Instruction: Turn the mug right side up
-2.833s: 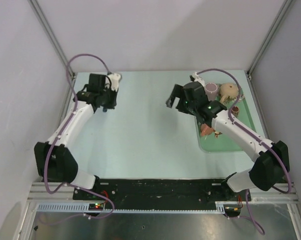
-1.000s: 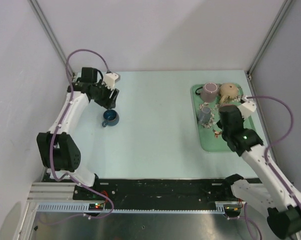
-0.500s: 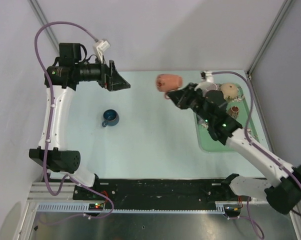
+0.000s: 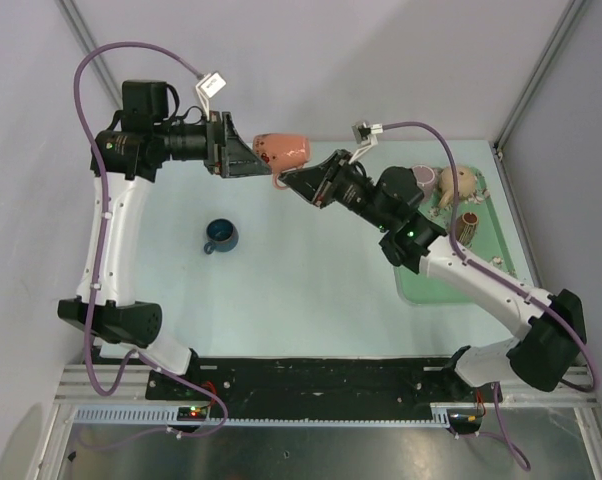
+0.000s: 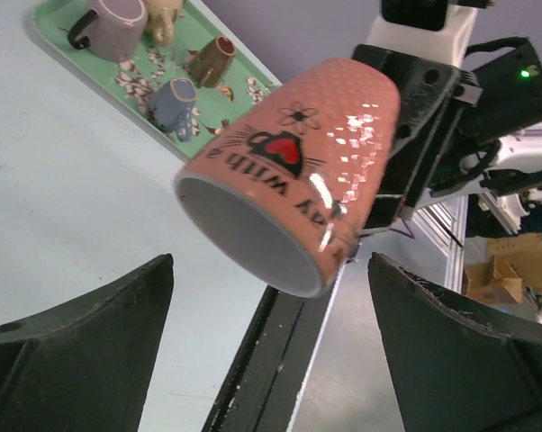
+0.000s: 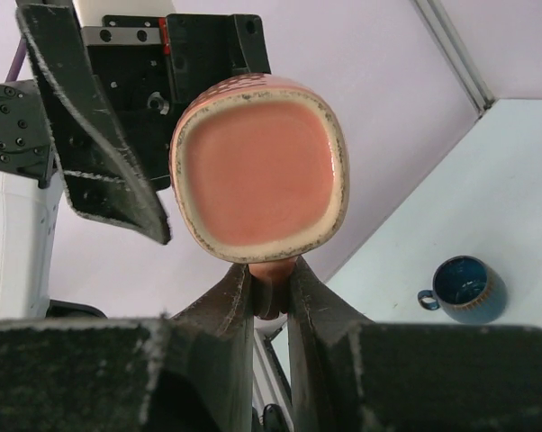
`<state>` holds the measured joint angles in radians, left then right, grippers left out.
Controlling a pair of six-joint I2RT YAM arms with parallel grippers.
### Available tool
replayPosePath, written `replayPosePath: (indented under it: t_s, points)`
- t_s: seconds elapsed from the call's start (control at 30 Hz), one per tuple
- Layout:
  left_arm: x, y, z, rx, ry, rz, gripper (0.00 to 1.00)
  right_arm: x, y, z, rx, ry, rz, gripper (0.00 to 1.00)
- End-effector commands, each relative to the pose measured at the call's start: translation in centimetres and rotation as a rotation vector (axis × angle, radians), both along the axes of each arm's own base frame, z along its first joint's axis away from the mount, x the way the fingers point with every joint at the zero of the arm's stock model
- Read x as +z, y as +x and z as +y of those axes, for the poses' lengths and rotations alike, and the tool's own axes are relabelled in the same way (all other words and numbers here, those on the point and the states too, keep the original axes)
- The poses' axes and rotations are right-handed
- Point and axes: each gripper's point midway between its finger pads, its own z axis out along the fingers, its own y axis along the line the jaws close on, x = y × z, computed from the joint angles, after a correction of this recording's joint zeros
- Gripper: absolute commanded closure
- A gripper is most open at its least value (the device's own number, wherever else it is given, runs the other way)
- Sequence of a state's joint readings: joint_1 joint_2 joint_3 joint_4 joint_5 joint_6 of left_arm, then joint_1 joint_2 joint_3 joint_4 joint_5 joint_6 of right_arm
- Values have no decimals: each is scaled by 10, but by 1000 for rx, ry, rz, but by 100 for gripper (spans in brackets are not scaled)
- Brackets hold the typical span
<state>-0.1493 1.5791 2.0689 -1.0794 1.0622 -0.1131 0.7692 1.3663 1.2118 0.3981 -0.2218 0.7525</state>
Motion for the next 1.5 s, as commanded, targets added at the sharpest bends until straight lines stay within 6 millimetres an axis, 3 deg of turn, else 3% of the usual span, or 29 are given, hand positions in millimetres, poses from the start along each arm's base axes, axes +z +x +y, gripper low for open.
replayPosePath:
  t_s: [0.0, 0.17, 0.3, 0.43, 0.47, 0.5, 0.6, 0.63, 0.67, 0.73, 0.83, 0.93, 1.07, 1.17, 1.47]
  points:
    - [29, -25, -7, -75, -77, -10, 10, 48, -8, 1, 28, 108, -93, 100]
    - [34, -38, -8, -115, -101, -6, 23, 42, -4, 14, 62, 97, -64, 100]
    - [33, -37, -9, -115, -104, 6, 41, 33, -8, 33, 119, 82, -44, 100]
    - [24, -27, -8, -70, -85, 26, 89, 17, -6, 42, 146, 49, -6, 100]
    - [18, -20, -6, -45, -69, 24, 95, 11, -3, 40, 137, 34, 15, 93]
    - [9, -11, -3, -1, -38, 23, 97, -1, 4, 36, 114, 7, 52, 73]
    - [-41, 34, 22, 228, 196, -48, 100, -40, 21, 19, 8, -99, 150, 27]
    - [-63, 46, 32, 289, 300, -66, 100, -59, 28, 10, -52, -161, 186, 14]
    - [-82, 56, 42, 331, 410, -99, 100, -76, 33, 1, -102, -219, 224, 7]
    - [-125, 69, 58, 363, 609, -114, 100, -117, 49, -35, -289, -358, 324, 2]
    - [-185, 71, 73, 315, 867, -109, 100, -177, 54, -112, -628, -583, 472, 1]
    - [-234, 56, 64, 151, 1017, -117, 100, -219, 45, -192, -971, -769, 514, 1]
    - [-285, 43, 53, 15, 1143, -119, 100, -259, 34, -267, -1207, -874, 634, 1]
    - [-311, 45, 52, -7, 1190, -118, 100, -279, 33, -290, -1268, -881, 695, 1]
    - [-359, 53, 51, -60, 1251, -72, 100, -319, 52, -301, -1272, -849, 781, 20]
